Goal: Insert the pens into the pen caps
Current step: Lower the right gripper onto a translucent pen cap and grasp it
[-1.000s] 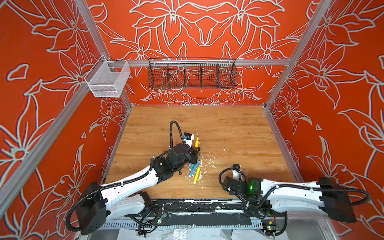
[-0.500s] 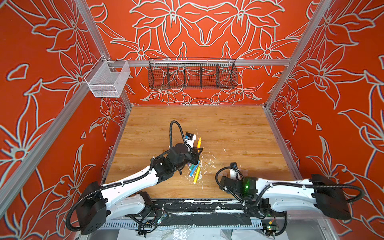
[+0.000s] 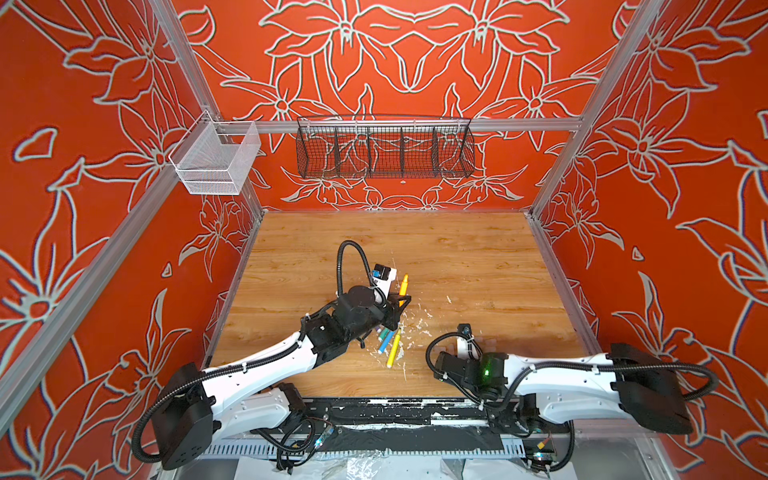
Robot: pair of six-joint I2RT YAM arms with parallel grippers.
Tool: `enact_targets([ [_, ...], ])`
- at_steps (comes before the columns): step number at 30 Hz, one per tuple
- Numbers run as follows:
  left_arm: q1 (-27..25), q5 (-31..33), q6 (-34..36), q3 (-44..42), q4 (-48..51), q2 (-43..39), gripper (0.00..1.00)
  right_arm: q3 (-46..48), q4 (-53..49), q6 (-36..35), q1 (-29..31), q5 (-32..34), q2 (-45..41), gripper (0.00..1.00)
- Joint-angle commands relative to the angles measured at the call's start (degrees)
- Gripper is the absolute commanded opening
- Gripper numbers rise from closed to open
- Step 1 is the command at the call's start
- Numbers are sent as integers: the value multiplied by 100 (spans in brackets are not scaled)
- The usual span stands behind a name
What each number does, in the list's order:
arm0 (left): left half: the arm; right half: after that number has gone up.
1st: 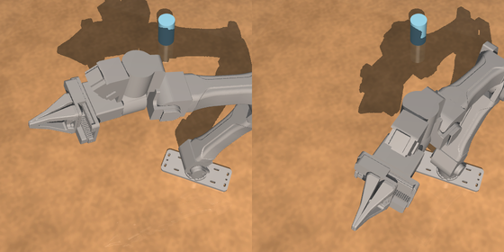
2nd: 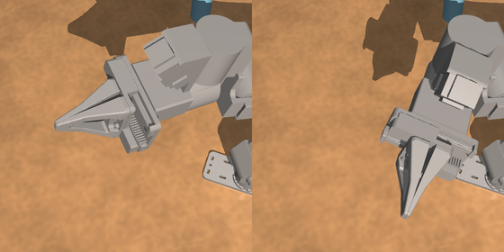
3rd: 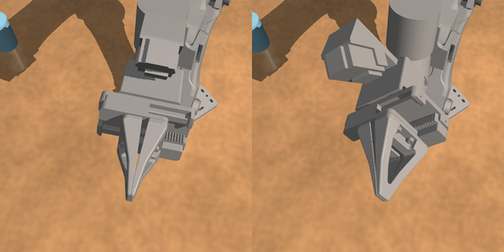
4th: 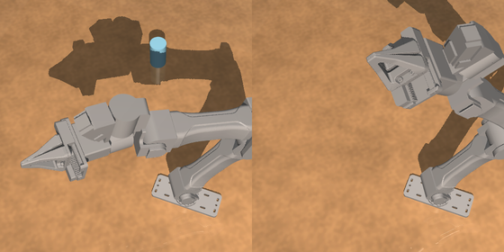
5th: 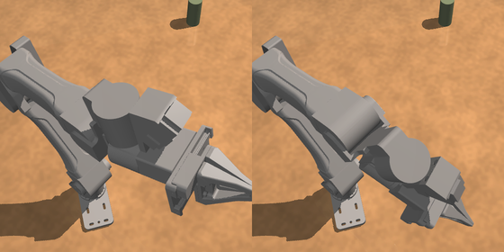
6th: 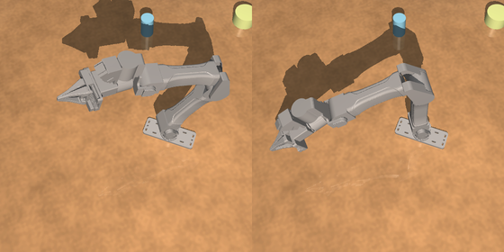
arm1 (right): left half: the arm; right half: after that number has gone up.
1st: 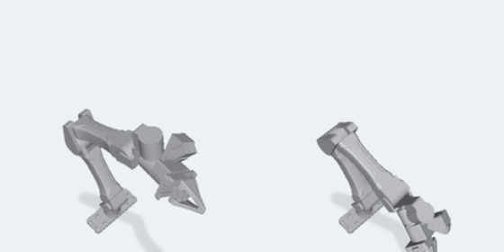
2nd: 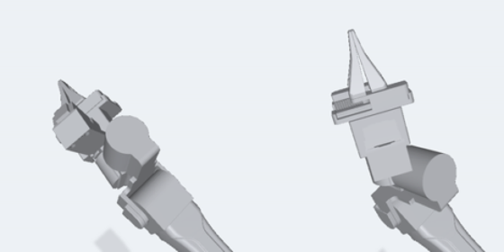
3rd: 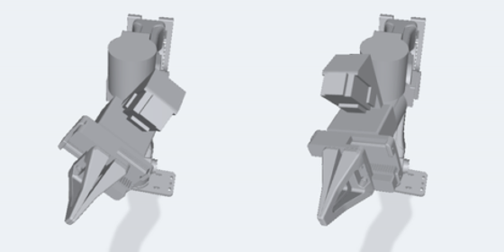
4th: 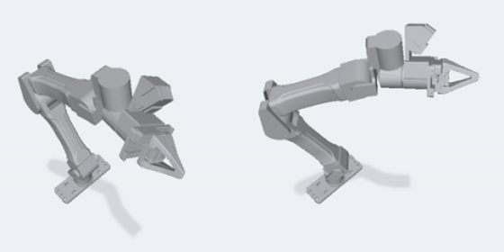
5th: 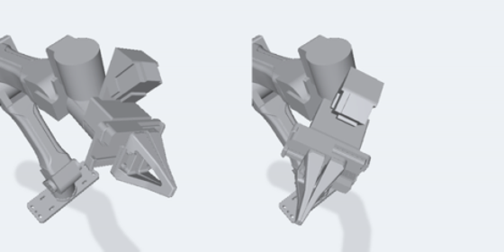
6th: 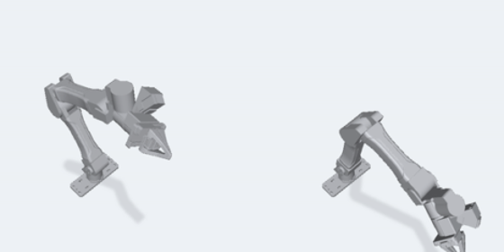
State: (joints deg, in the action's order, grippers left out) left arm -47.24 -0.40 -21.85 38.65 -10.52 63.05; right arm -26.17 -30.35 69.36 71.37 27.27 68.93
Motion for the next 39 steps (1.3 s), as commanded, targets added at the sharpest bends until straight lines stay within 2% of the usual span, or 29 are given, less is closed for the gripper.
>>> enact_targets([
  [1, 22, -143, 87, -68, -254, -62, 0, 174, -481, 148, -16, -94, 177, 17],
  [4, 22, -187, 90, -77, -275, -63, 0, 174, -490, 102, -78, -124, 208, 25],
  [12, 22, -241, 99, -72, -283, -79, 0, 235, -365, -136, -259, -324, 96, 25],
  [26, 22, -407, 71, -261, -626, -147, 0, 411, -378, -123, -350, -317, -167, 12],
  [30, 22, -430, 74, -316, -763, -148, 0, 368, -533, -259, -402, -162, -648, 11],
  [34, 5, -527, 157, -578, -1350, -124, 0, 68, -967, -653, -666, -30, -1505, 9],
  [36, 5, -375, 21, -601, -1316, -155, 0, -181, -1189, -905, -809, 60, -1953, 8],
  [39, 5, -675, 86, -451, -1007, -196, 0, -742, -1353, -1362, -936, 213, -2420, 8],
])
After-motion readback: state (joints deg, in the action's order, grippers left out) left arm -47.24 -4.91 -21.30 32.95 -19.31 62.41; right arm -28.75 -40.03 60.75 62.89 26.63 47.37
